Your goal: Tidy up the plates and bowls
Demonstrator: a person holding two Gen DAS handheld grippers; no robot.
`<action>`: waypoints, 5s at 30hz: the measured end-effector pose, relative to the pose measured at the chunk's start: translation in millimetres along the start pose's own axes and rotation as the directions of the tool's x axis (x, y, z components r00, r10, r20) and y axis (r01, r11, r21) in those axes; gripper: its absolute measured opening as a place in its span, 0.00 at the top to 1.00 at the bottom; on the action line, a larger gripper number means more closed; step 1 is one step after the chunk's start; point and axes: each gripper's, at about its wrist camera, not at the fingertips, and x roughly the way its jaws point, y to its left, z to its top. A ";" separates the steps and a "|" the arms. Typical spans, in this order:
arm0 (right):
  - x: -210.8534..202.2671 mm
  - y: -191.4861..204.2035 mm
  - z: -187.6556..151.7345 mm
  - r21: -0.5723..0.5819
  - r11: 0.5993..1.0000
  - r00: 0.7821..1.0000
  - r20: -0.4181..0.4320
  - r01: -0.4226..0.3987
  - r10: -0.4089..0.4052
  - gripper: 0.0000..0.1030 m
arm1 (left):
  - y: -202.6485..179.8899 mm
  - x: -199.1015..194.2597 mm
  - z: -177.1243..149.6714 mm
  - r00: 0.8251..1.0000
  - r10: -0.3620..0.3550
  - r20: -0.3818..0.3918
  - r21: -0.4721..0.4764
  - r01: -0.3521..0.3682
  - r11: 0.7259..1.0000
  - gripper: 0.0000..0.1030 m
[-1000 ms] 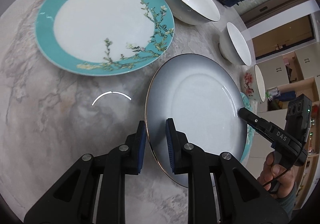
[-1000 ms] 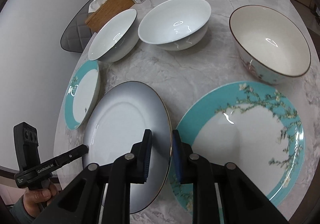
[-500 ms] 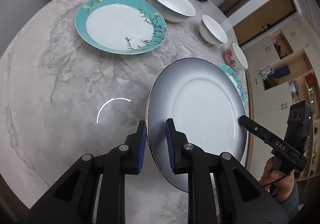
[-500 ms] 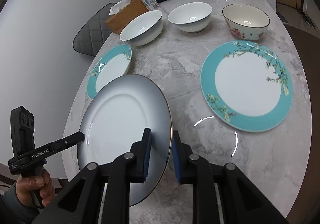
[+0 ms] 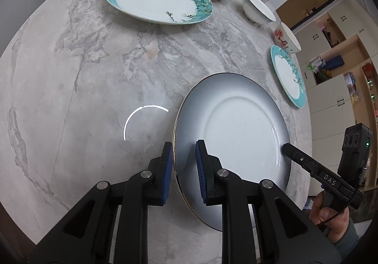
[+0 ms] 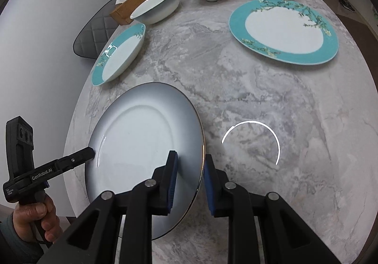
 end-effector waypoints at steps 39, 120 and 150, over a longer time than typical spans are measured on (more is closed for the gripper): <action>-96.8 -73.3 59.8 0.252 0.967 0.970 0.243 -0.044 -0.019 0.00 | -95.5 -31.0 92.8 0.977 -0.086 0.195 0.194 0.048 0.980 0.00; -61.2 -135.8 146.1 0.159 0.987 0.985 0.170 0.010 -0.037 0.86 | -213.1 108.3 184.1 0.999 0.007 -0.031 0.341 0.004 0.940 0.85; 11.6 -2.1 22.3 -0.032 0.999 1.000 -0.028 0.011 -0.012 0.85 | -33.1 37.2 29.7 0.993 0.111 -0.032 0.191 -0.103 0.976 0.85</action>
